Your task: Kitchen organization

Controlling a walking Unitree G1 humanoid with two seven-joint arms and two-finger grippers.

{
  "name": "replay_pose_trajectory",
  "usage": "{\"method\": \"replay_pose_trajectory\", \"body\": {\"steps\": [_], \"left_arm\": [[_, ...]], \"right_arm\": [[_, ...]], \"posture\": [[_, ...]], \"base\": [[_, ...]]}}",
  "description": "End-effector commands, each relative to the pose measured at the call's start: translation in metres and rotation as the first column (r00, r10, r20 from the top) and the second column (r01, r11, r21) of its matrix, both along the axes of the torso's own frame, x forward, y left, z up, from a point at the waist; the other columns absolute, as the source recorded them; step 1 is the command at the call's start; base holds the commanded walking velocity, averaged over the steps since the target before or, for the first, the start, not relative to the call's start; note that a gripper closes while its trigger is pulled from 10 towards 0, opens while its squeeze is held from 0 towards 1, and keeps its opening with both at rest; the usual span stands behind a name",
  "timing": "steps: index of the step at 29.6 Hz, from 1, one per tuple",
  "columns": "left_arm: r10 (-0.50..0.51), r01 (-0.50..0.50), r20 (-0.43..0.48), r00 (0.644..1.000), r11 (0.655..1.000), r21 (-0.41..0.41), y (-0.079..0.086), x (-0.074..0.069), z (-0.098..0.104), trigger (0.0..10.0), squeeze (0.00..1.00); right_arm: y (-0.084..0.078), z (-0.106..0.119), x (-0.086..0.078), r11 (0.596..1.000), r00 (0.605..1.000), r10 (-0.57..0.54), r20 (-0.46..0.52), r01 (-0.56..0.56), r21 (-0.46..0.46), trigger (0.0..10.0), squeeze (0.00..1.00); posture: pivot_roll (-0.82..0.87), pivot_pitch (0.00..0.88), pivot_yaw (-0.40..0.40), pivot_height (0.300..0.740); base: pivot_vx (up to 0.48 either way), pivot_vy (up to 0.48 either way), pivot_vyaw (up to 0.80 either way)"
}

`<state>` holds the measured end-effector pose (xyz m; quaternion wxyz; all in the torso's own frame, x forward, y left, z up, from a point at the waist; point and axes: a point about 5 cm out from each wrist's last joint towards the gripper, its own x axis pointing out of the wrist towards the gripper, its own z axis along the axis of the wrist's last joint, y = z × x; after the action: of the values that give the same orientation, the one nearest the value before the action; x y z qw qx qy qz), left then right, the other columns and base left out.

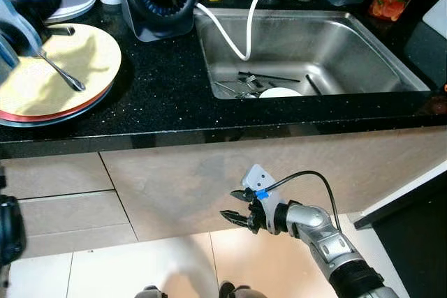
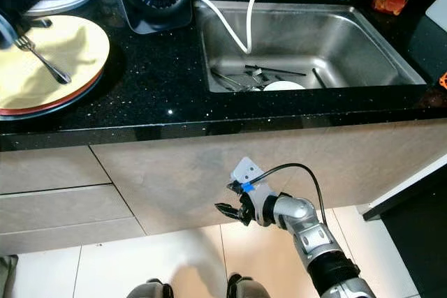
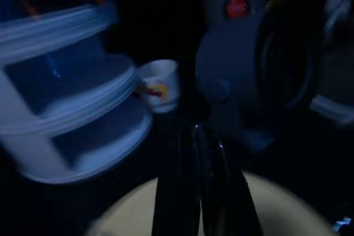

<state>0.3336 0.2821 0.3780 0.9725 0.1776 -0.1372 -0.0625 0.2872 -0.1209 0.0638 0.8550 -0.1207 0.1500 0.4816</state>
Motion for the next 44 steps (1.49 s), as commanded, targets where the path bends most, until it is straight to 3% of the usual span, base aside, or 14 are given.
{"method": "replay_pose_trajectory", "body": {"steps": [1,4,6,9,10,11,12,13,15,24,29,30,32,44], "left_arm": [[0.026,-0.016,-0.039,0.999,0.972,0.234,0.006,-0.004,0.002,10.0,0.07],[0.065,-0.024,-0.093,0.994,0.921,0.390,0.014,-0.005,-0.002,10.0,0.15],[0.168,0.005,-0.221,0.961,0.785,0.619,0.028,-0.006,-0.017,10.0,0.18],[0.217,0.081,-0.310,0.926,0.687,0.722,0.034,-0.010,-0.027,10.0,0.21],[0.229,0.164,-0.372,0.900,0.612,0.774,0.033,-0.013,-0.028,10.0,0.65],[0.236,0.187,-0.389,0.891,0.590,0.786,0.033,-0.014,-0.029,10.0,0.65],[0.236,0.187,-0.389,0.891,0.590,0.786,0.033,-0.014,-0.029,10.0,0.65],[0.245,0.207,-0.403,0.882,0.566,0.798,0.034,-0.014,-0.029,10.0,0.84],[0.258,0.215,-0.405,0.877,0.542,0.812,0.035,-0.012,-0.029,10.0,1.00],[0.318,0.179,-0.331,0.889,0.424,0.888,0.037,0.013,-0.025,10.0,1.00],[0.266,0.219,-0.380,0.886,0.481,0.849,0.036,0.016,-0.027,10.0,1.00],[0.261,0.225,-0.384,0.885,0.483,0.846,0.036,0.016,-0.027,10.0,0.00],[0.196,0.315,-0.476,0.857,0.530,0.787,0.034,0.018,-0.032,10.0,0.00],[0.161,0.482,-0.619,0.768,0.491,0.726,0.036,0.015,-0.034,10.0,0.00]], "right_arm": [[-0.003,-0.004,-0.001,1.000,1.000,-0.009,-0.011,0.009,-0.009,10.0,0.00],[-0.003,-0.004,0.000,1.000,1.000,-0.009,-0.011,0.009,-0.010,10.0,0.00],[-0.004,-0.004,0.000,1.000,1.000,-0.010,-0.011,0.010,-0.015,10.0,0.00],[-0.005,-0.005,0.000,1.000,1.000,-0.011,-0.011,0.011,-0.019,10.0,0.00],[-0.005,-0.005,0.001,1.000,1.000,-0.012,-0.010,0.012,-0.022,10.0,0.00],[-0.005,-0.005,0.001,1.000,1.000,-0.012,-0.010,0.012,-0.023,10.0,0.00],[-0.005,-0.005,0.001,1.000,1.000,-0.012,-0.010,0.012,-0.023,10.0,0.00],[-0.005,-0.005,0.001,1.000,1.000,-0.012,-0.010,0.012,-0.023,10.0,0.00],[-0.004,-0.005,0.001,1.000,1.000,-0.011,-0.009,0.011,-0.022,10.0,0.00],[-0.006,-0.006,0.001,0.999,1.000,-0.018,-0.004,0.018,-0.026,10.0,0.00],[-0.007,-0.006,0.000,0.999,1.000,-0.022,-0.004,0.022,-0.030,10.0,0.00],[-0.007,-0.006,0.000,0.999,1.000,-0.022,-0.004,0.022,-0.030,10.0,0.00],[-0.009,-0.007,-0.001,0.999,1.000,-0.024,-0.005,0.024,-0.033,10.0,0.00],[-0.011,-0.010,-0.006,0.999,0.999,-0.037,-0.018,0.036,-0.036,10.0,0.00]], "posture": [[0.11,0.124,-0.059,0.740],[0.11,0.124,-0.059,0.740],[0.11,0.121,-0.059,0.740],[0.11,0.119,-0.057,0.740],[0.11,0.117,-0.057,0.740],[0.11,0.117,-0.057,0.740],[0.11,0.117,-0.057,0.740],[0.11,0.117,-0.057,0.740],[0.11,0.116,-0.055,0.740],[0.10,0.122,-0.051,0.740],[0.09,0.125,-0.050,0.740],[0.09,0.125,-0.050,0.740],[0.09,0.130,-0.050,0.740],[0.07,0.144,-0.040,0.740]], "base": [[0.000,0.000,0.00],[0.000,0.000,0.00],[0.000,0.000,0.00],[0.000,0.000,0.00],[0.000,0.000,0.00],[0.000,0.000,0.00],[0.000,0.000,0.00],[0.000,0.000,0.00],[0.000,0.000,0.00],[0.000,0.000,0.00],[0.000,0.000,0.00],[0.000,0.000,0.00],[0.000,0.000,0.00],[0.000,0.000,0.00]]}}
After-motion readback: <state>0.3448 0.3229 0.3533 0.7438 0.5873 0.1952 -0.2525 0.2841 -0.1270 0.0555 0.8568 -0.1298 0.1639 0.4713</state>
